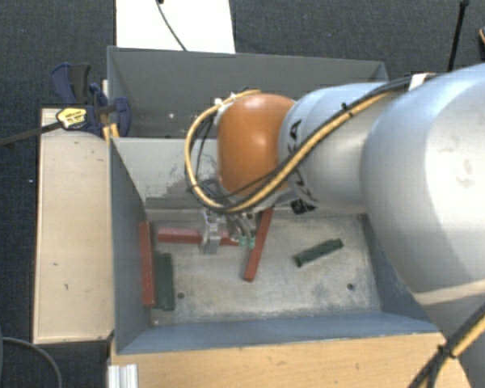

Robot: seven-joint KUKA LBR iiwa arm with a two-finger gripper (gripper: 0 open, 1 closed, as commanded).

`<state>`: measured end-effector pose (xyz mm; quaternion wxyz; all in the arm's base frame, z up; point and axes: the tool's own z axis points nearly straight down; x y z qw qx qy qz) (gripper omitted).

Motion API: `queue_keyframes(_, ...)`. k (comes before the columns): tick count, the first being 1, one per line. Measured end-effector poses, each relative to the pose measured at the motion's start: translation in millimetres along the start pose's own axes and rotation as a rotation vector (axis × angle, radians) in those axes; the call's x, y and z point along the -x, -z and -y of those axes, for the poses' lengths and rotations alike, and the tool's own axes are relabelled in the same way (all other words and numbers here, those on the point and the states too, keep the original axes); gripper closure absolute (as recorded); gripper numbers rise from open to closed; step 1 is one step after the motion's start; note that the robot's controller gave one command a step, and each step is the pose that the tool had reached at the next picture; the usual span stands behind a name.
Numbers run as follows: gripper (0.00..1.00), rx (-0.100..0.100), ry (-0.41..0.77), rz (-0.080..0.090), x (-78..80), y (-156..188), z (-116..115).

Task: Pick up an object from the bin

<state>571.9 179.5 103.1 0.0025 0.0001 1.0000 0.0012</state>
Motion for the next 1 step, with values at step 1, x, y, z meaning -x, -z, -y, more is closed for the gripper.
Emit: queue_keyframes(1, 1.0, 0.002, 0.0, 0.005, 3.0, 100.9, -0.6)
